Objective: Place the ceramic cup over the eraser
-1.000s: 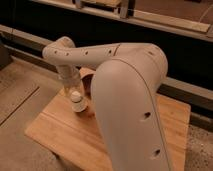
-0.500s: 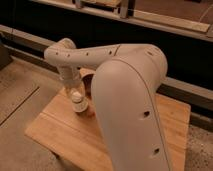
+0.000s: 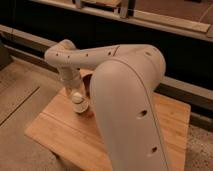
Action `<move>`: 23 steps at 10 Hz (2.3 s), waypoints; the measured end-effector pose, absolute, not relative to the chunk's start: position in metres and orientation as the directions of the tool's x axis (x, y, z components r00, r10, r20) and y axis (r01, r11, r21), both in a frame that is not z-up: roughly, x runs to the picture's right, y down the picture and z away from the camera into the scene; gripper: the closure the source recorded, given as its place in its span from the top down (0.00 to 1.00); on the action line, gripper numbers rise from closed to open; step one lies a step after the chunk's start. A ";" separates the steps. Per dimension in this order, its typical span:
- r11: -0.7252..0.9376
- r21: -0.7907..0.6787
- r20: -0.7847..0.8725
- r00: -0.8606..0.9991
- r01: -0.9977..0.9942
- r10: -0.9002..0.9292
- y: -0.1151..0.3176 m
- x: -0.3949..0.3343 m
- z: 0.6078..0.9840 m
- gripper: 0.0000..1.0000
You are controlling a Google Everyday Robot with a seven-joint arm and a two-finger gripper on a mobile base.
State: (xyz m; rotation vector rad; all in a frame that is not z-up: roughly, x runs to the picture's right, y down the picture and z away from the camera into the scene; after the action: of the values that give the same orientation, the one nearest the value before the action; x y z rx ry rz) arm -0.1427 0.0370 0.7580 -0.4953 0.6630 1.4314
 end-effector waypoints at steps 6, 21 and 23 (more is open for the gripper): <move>0.103 0.066 -0.679 0.031 -0.992 0.734 0.038 -0.145 0.758 0.00; 0.125 0.040 -0.669 0.066 -0.991 0.740 0.038 -0.151 0.755 0.80; 0.124 0.034 -0.663 0.070 -0.992 0.745 0.036 -0.152 0.753 0.80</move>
State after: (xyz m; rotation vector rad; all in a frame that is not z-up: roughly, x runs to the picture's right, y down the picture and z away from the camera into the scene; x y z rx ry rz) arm -0.1525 0.0357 0.7528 -0.4974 0.6170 1.3899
